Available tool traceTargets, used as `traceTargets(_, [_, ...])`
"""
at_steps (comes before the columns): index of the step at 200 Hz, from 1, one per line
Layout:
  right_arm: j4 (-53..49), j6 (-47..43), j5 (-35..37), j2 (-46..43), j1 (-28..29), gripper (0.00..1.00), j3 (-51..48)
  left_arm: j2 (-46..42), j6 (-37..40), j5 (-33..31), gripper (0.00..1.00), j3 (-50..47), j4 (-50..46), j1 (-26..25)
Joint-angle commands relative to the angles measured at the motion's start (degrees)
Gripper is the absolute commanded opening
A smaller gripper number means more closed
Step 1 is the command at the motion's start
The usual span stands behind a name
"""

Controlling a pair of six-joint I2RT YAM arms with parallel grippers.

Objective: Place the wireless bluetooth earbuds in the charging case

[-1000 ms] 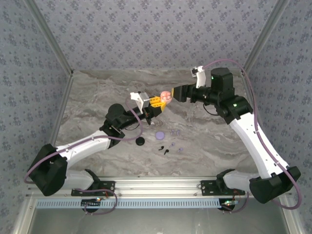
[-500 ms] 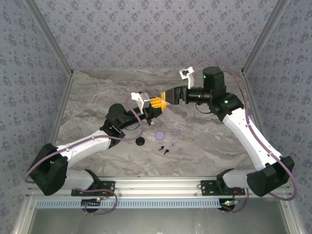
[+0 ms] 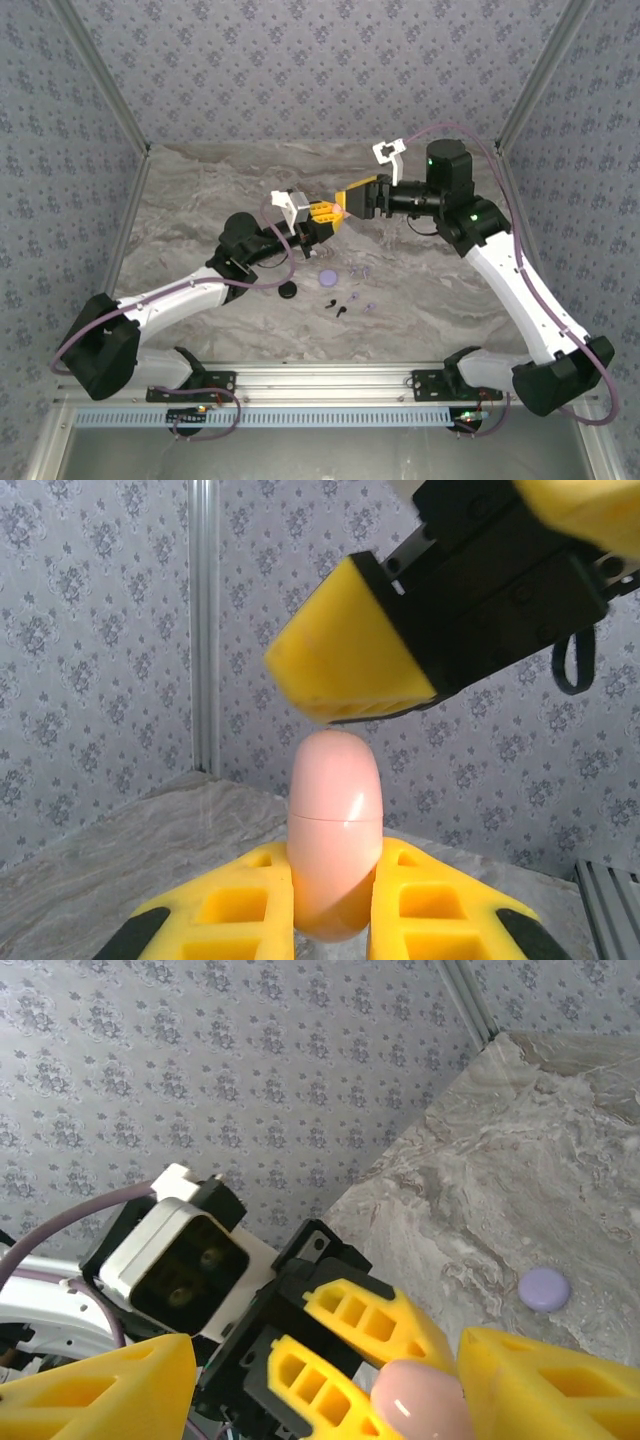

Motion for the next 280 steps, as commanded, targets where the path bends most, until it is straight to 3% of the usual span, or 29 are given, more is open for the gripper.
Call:
traceTargets(1, [-2.29, -1.88, 0.44, -1.31, 0.18, 0.72, -1.33, -0.36, -0.11, -0.03, 0.00, 1.82, 0.83, -0.25])
traceTargets(31, [-6.65, -5.62, 10.08, -3.00, 0.18, 0.73, -0.16, -0.42, -0.11, -1.74, 0.00, 2.21, -1.39, -0.21])
traceTargets(72, [-9.73, -8.57, 27.30, -8.68, -0.84, 0.78, -2.86, 1.74, -0.06, -10.53, 0.00, 7.46, -17.98, -0.07])
traceTargets(98, [-9.70, -8.20, 32.49, -13.39, -3.75, 0.84, -7.63, 6.36, -4.37, -13.47, 0.00, 10.23, -23.81, 1.62])
traceTargets(144, [-8.63, -4.25, 30.16, -20.33, -12.87, 1.00, -17.00, 18.24, -11.95, -16.22, 0.00, 15.47, -33.01, 4.82])
traceTargets(183, [-8.08, -0.90, 28.89, -22.94, -17.96, 1.00, -21.47, 27.85, -18.88, -12.95, 0.00, 18.69, -33.86, 6.87])
traceTargets(257, [-9.16, -0.88, 27.81, -23.68, -18.89, 1.00, -22.10, 39.01, -26.86, -8.61, 0.00, 22.63, -32.56, 7.98])
traceTargets(280, [-9.36, -0.88, 26.45, -23.51, -18.93, 1.00, -22.09, 40.19, -27.72, -8.85, 0.07, 22.66, -32.38, 8.07])
